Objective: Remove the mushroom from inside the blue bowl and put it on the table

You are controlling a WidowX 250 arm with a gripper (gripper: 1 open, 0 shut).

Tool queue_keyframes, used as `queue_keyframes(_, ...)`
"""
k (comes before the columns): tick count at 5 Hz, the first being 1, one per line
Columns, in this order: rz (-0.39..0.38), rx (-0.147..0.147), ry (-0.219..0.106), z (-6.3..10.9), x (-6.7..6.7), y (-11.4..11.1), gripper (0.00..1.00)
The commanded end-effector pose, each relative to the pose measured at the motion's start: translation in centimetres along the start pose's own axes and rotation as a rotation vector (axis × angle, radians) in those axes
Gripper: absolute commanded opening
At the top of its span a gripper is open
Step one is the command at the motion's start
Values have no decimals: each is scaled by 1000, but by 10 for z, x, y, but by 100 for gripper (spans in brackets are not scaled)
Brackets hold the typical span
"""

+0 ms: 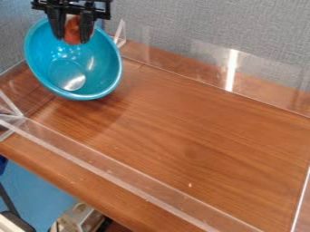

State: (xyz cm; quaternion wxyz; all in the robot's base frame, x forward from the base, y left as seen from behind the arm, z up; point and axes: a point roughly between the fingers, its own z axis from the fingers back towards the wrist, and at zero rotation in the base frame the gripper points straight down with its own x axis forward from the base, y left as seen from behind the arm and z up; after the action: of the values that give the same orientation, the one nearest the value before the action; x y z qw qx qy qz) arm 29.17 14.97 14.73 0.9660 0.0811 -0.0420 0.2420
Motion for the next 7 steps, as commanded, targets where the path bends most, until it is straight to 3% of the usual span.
queue_keyframes(1,-1,-7,-83,26,3,0,0)
queue_keyframes(5,-2,-7,-71,21,1,-1,0)
queue_keyframes(7,6,-15,-81,36,-4,-4,0)
